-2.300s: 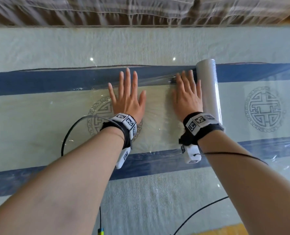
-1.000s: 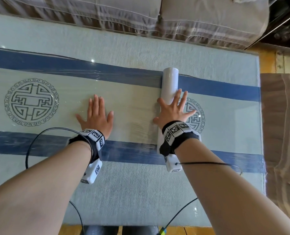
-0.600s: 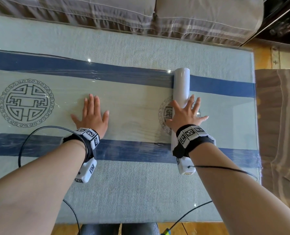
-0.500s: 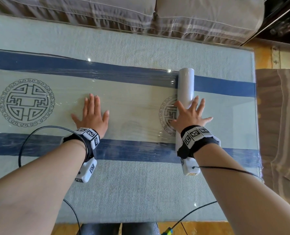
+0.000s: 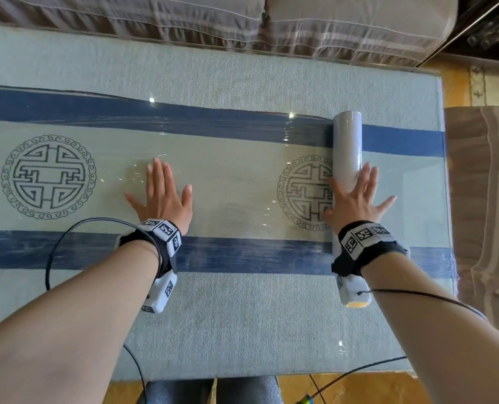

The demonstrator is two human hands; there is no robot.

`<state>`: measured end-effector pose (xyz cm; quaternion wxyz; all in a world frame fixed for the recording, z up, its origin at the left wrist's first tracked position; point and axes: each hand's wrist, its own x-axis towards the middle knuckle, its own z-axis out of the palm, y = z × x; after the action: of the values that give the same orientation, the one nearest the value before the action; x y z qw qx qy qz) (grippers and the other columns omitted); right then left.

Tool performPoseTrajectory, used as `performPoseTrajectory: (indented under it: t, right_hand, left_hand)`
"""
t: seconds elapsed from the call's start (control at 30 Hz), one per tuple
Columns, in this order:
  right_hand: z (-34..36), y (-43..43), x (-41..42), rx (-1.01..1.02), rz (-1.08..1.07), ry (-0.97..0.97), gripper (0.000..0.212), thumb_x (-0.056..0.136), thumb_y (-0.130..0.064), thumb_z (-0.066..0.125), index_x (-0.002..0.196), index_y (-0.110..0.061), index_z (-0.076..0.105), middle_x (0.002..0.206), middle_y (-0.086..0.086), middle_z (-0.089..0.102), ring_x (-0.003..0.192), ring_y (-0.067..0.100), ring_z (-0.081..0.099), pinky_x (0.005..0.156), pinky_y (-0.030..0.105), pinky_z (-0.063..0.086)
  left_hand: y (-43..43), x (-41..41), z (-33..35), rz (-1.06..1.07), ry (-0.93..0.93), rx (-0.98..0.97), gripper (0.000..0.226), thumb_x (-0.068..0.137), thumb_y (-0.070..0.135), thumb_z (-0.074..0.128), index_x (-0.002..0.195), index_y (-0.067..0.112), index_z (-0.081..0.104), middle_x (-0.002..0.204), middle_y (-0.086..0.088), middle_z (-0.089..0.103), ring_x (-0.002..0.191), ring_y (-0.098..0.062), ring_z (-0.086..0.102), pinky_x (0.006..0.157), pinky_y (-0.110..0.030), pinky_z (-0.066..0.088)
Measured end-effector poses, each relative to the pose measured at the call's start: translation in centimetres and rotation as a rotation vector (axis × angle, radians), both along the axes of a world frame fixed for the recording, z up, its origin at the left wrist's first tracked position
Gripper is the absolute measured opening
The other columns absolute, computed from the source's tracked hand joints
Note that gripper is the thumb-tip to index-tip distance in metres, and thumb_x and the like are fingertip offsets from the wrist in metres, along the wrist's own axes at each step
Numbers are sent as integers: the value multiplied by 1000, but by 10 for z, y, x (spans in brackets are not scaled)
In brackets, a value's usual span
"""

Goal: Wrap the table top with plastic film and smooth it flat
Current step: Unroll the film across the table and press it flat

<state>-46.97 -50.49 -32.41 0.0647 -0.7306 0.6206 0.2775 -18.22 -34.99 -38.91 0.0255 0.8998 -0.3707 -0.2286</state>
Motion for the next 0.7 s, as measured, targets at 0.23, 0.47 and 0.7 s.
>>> performPoseTrajectory:
  t: [0.23,0.47,0.7]
  right_hand:
    - [-25,55,-11,-123,472,-508,71,95,-25,47,158,-28,14,162,14,-11,151,28,-6,122,54,5]
    - [-49,32,-97,-13,393,-429,63,102,-48,13,156,-24,-9,163,2,-18,152,20,-14,121,42,-14]
    - [-35,4,-120,10,547,-554,66,104,-40,27,159,-20,-3,166,5,-10,152,19,-12,123,47,-7]
  left_hand:
    - [22,-151,-2,-381,-26,-124,64,99,47,9,154,17,-6,161,-1,-12,149,-18,-6,118,-55,10]
    - [-14,-250,16,-209,-43,-144,65,98,47,14,154,19,-3,162,3,-10,148,-13,-9,119,-51,-3]
    - [-25,-289,18,116,-132,-125,65,98,45,16,154,15,3,162,-4,-2,149,-18,0,118,-54,2]
